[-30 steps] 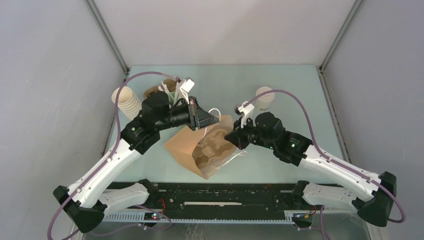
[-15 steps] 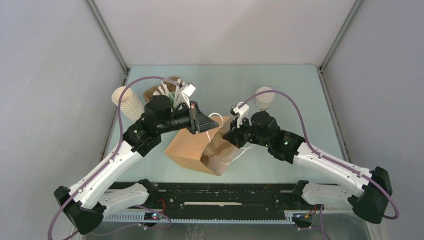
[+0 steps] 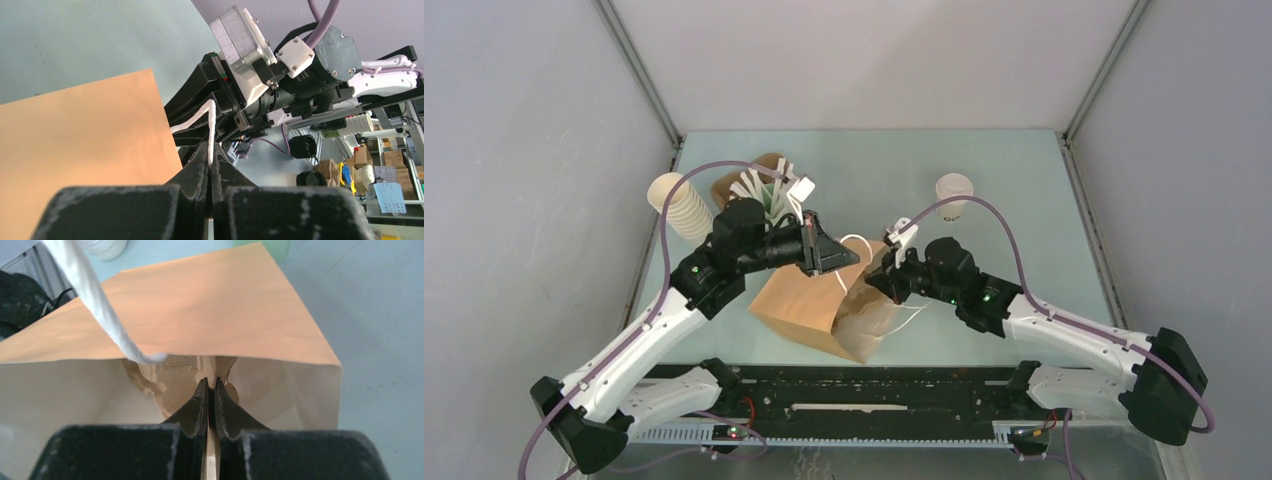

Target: Pack the takeout coffee

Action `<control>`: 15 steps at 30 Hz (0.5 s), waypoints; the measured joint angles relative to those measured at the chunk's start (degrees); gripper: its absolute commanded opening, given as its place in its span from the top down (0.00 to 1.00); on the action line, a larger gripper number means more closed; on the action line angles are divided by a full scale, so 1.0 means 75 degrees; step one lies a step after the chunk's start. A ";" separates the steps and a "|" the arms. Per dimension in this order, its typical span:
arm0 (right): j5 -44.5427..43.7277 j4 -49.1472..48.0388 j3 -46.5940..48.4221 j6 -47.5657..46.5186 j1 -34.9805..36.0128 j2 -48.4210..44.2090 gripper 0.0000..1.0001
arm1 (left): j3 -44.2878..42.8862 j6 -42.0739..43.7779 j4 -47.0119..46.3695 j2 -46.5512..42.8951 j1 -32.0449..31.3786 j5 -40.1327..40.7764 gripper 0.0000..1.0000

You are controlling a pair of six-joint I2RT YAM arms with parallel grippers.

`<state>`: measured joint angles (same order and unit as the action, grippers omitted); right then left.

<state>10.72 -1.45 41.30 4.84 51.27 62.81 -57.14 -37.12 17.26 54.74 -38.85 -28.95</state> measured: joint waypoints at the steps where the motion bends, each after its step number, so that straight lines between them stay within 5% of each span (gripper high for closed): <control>1: -0.0181 -0.0178 -0.0047 0.0015 0.0076 0.0029 0.95 | 0.0006 0.0000 0.0003 -0.0012 0.0000 0.0000 1.00; 15: -0.2139 -0.1859 -0.0364 -0.0565 0.0982 0.0458 0.92 | 0.0006 0.0006 -0.0003 -0.0067 0.0000 0.0003 1.00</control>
<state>-5.32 -15.40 38.57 0.60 58.63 66.24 -57.10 -37.08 17.23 54.24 -38.85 -28.93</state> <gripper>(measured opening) 0.083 0.014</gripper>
